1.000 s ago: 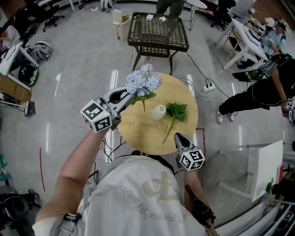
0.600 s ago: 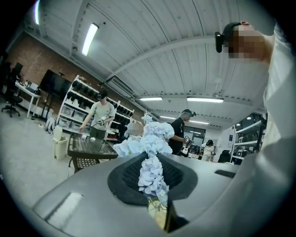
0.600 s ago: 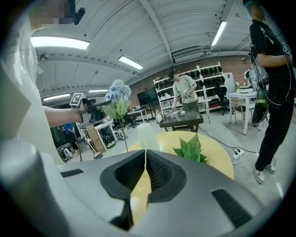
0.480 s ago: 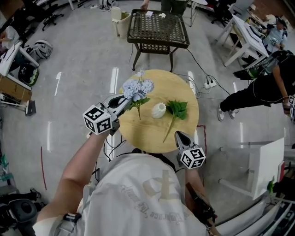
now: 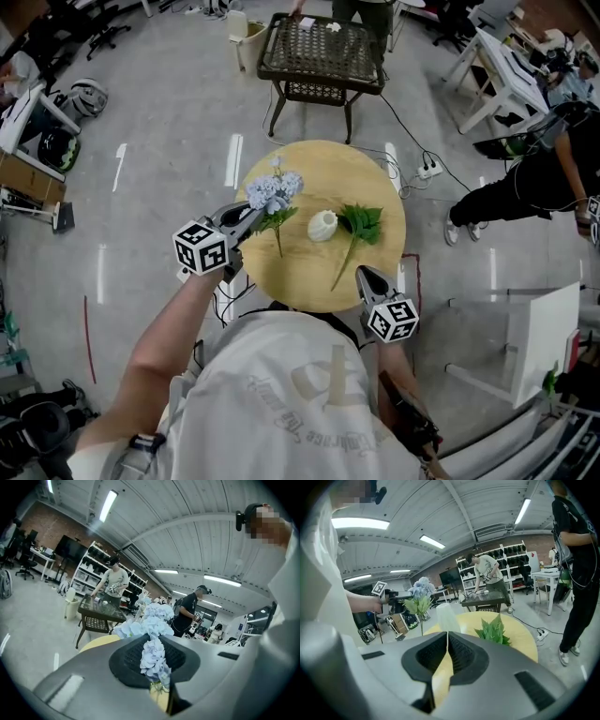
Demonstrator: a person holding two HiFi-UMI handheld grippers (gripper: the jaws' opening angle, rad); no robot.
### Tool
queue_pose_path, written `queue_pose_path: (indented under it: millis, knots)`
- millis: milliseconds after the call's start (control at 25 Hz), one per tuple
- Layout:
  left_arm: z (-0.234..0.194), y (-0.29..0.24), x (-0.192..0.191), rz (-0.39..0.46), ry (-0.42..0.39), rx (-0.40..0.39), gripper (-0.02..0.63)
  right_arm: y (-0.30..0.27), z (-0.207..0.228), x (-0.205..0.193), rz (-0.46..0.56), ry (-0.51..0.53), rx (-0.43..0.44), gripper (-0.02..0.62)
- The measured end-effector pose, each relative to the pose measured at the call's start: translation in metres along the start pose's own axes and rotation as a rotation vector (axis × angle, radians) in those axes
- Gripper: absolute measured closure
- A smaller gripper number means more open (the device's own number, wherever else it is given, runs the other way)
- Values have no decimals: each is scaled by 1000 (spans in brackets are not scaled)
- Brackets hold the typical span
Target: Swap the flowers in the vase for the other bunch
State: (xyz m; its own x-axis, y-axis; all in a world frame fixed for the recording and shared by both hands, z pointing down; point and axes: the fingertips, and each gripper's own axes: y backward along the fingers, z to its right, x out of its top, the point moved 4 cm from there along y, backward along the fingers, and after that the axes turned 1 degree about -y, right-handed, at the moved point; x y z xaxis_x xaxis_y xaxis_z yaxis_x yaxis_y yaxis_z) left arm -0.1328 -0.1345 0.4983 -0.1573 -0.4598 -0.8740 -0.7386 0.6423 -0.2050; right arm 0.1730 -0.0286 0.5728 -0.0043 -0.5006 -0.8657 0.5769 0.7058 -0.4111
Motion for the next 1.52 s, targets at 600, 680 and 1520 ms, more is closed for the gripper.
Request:
queue_pose_path:
  millis: [600,680,1520]
  knots:
    - [-38,-31,-57,-167,186,38,569,-9,19,-3,-24,-30,-13,585]
    - [-44,-37,-67,-207,206,44,568,-9,21,-3,-27,-34,-13,586]
    - [-111,-91,-134,-447,338,145,566,-18,45,-10,-61,-91,-48,586]
